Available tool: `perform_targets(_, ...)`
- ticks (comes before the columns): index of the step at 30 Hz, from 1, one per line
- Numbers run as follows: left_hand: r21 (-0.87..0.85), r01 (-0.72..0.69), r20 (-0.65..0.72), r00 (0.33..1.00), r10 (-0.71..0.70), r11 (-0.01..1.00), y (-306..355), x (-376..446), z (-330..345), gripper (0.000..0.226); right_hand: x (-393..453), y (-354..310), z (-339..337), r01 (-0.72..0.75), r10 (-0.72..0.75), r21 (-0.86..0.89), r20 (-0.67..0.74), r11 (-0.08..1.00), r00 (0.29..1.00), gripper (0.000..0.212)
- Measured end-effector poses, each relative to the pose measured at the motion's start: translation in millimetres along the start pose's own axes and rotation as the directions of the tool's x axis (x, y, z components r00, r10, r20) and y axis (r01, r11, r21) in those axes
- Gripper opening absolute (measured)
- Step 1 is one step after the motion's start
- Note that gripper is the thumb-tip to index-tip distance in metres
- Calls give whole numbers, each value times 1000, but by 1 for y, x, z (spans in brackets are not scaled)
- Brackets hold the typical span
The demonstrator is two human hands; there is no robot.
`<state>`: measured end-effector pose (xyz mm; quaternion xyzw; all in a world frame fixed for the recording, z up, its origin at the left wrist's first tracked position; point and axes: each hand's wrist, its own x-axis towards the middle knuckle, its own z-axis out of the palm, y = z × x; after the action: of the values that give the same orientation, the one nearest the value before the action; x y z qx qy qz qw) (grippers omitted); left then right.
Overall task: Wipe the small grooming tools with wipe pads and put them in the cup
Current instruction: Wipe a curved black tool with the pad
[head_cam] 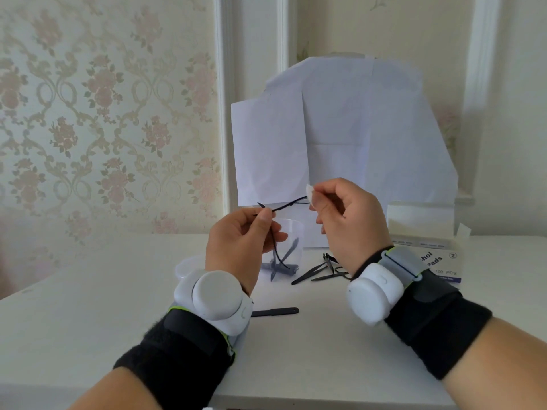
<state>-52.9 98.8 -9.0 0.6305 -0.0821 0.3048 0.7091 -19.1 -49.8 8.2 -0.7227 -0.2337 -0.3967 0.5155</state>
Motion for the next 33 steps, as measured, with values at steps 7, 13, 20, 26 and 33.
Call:
perform_targets(7, 83, 67, 113, 991, -76, 994, 2, -3, 3, 12, 4, -1, 0, -264, 288, 369, -10, 891, 958, 11)
perform_targets(13, 114, 80, 123, 988, -94, 990, 4, -5, 5, 10, 4, 2, 1, -454, 481, 626, 140, 634, 866, 8)
perform_targets(20, 146, 70, 98, 992, -85, 987, 3, -5, 4, 9, 3, 3, 3, -519, 528, 647, 205, 559, 824, 7)
perform_targets(26, 153, 43, 75, 996, -55, 987, 5, -5, 4, 8, 2, 2, 3, -553, 542, 653, 249, 519, 803, 8)
perform_targets(33, 145, 31, 72, 997, -41, 989, 5, -6, 3, 10, 1, 1, 3, -594, 571, 694, 314, 407, 758, 11)
